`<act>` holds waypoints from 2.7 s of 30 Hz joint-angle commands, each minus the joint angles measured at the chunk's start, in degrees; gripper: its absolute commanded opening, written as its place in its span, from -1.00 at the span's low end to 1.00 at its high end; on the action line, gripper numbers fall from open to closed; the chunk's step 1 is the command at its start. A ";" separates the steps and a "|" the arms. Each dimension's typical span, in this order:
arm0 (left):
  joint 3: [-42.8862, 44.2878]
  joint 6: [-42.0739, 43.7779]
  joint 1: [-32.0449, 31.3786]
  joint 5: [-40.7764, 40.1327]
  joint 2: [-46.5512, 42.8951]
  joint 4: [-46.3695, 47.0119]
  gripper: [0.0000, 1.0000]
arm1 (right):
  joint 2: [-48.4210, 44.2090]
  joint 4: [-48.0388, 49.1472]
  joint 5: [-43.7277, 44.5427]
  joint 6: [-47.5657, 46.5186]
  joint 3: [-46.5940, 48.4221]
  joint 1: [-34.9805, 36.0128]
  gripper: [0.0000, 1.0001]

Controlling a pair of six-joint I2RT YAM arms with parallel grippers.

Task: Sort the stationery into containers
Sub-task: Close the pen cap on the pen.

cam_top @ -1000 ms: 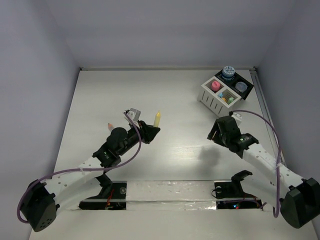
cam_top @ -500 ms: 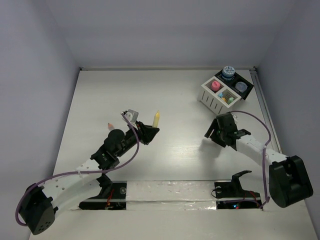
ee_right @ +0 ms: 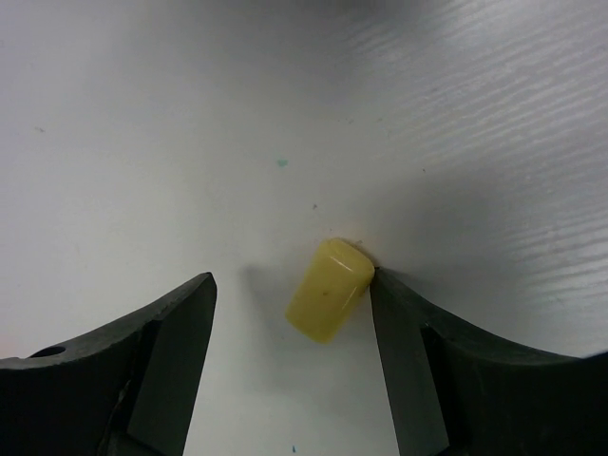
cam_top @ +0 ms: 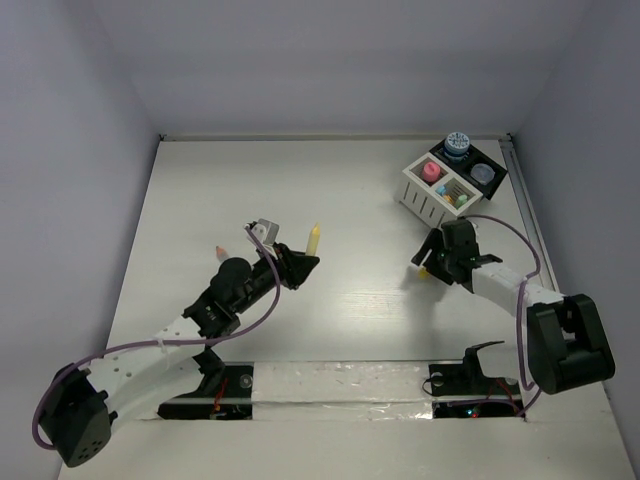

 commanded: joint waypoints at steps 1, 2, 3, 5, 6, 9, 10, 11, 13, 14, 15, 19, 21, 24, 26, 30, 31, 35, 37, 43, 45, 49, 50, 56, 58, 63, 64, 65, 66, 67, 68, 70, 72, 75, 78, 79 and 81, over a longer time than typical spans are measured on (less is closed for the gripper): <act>0.03 1.01 0.07 0.94 0.03 3.90 -1.00 | 2.24 1.51 -1.17 -2.10 2.28 -0.45 0.41; 0.12 1.01 0.07 0.94 0.03 3.90 -1.00 | 3.03 1.50 -1.09 -2.54 2.46 -0.45 0.31; 0.03 1.01 0.07 0.85 0.03 3.90 -1.00 | 3.47 0.89 -1.08 -2.71 2.63 -0.45 0.29; 0.12 1.10 0.07 0.76 0.12 3.90 -1.00 | 4.44 0.28 -1.17 -3.24 3.42 -0.45 0.28; 0.12 1.10 0.07 0.85 0.21 3.90 -1.00 | 4.70 0.10 -1.35 -3.42 3.51 -0.45 0.28; 0.12 1.19 0.07 0.76 0.38 3.90 -1.00 | 5.14 -2.01 -1.35 -4.65 4.13 -0.45 0.27; 0.20 1.19 0.07 0.76 0.47 3.98 -1.00 | 5.06 -3.41 -1.35 -4.91 4.39 -0.45 0.27; 0.21 1.19 0.07 0.85 0.56 3.90 -1.00 | 4.88 -4.03 -1.61 -5.61 4.65 -0.45 0.26; 0.12 1.19 0.07 0.67 0.38 3.90 -1.00 | 4.18 -5.52 -1.61 -6.05 4.83 -0.45 0.26; 0.20 1.27 0.07 0.67 0.38 3.90 -1.00 | 3.48 -6.66 -1.26 -6.84 5.09 -0.45 0.26; 0.21 1.28 0.07 0.67 0.47 3.90 -1.00 | 3.21 -6.67 -1.09 -7.37 5.27 -0.45 0.26; 0.21 1.27 0.07 0.67 0.47 3.90 -1.00 | 3.12 -9.21 -2.31 -9.30 6.67 -0.45 0.22; 0.21 1.28 0.07 0.67 0.47 3.90 -1.00 | 4.95 -10.62 -2.93 -10.10 8.08 -0.45 0.17; 0.21 1.28 0.07 0.50 0.21 3.64 -1.00 | 8.03 -13.08 -3.46 -12.56 10.98 -0.45 0.14; 0.21 1.28 0.07 0.32 -0.14 3.63 -1.00 | 8.66 -14.58 -3.11 -13.69 12.47 -0.45 0.13; 0.21 1.36 0.07 0.32 -0.41 3.46 -1.00 | 10.15 -16.77 -1.09 -15.02 15.01 -0.45 0.13; 0.21 1.36 0.07 0.32 -0.50 3.46 -1.00 | 10.67 -17.74 -0.91 -15.37 15.55 -0.45 0.13; 0.21 1.36 0.07 0.14 -1.02 3.28 -1.00 | 13.40 -18.80 -1.35 -16.60 17.22 -0.45 0.13; 0.03 1.45 0.07 0.14 -1.02 3.37 -1.00 | 14.28 -19.06 -1.61 -16.86 17.66 -0.45 0.13; 0.20 1.45 0.07 0.41 -0.59 3.37 -1.00 | 15.25 -18.71 -1.96 -16.78 17.49 0.08 -0.23; 0.12 1.45 0.07 0.41 -0.41 3.46 -1.00 | 14.38 -18.10 -1.79 -15.99 16.79 0.69 -0.40; 0.21 1.36 0.07 0.85 0.12 3.90 -1.00 | 10.17 -17.66 -1.79 -14.50 14.94 1.22 -0.57; 0.21 1.36 0.07 0.93 0.55 3.98 -1.00 | 9.28 -17.83 -1.79 -14.06 14.77 1.91 -0.62; 0.21 1.19 0.07 2.86 2.92 5.47 -1.00 | -3.17 -17.75 -3.36 -12.56 14.32 4.90 -0.70; 0.29 1.01 0.07 4.35 3.98 6.35 -1.00 | -6.36 -15.04 -6.51 -10.98 15.20 5.78 -0.75; 0.12 0.49 0.07 7.17 8.29 10.31 -1.00 | -7.79 -3.62 -10.32 -6.07 18.89 11.58 -0.76; 0.12 0.48 0.07 7.79 8.81 11.27 -1.00 | -6.99 0.67 -8.75 -5.53 20.46 12.89 -0.75; 0.03 0.40 0.07 7.88 9.69 11.54 -1.00 | -6.20 3.06 -8.12 -5.18 21.17 15.08 -0.75; 0.12 0.48 0.07 7.88 10.05 11.72 -1.00 | -5.32 5.35 -7.77 -4.22 21.62 15.98 -0.75; 0.12 0.57 0.07 7.79 10.31 11.81 -1.00 | -3.31 10.76 -6.89 -3.43 22.05 16.85 -0.75; 0.20 0.66 0.07 7.62 10.66 11.81 -1.00 | -2.42 13.34 -6.19 -3.07 22.67 17.91 -0.75; 0.03 1.01 0.07 7.27 11.02 11.89 -1.00 | -0.23 18.36 -2.07 -2.89 23.81 21.42 -0.75; 0.20 1.36 0.07 6.74 11.37 11.81 -1.00 | 2.59 21.35 -0.91 -2.98 25.48 24.40 -0.75; 0.29 1.63 0.07 5.86 11.72 11.28 -1.00 | 5.49 24.53 2.69 -4.56 27.58 27.05 -0.74; 0.64 1.80 0.07 5.24 12.51 10.93 -1.00 | 7.16 25.67 3.84 -5.18 28.21 28.38 -0.74; 0.82 1.80 0.07 4.81 12.69 10.84 -1.00 | 7.34 26.11 4.27 -5.18 28.21 28.90 -0.74; 1.08 1.80 0.07 4.54 13.30 10.40 -1.00 | 7.69 26.29 4.36 -5.44 28.21 28.90 -0.73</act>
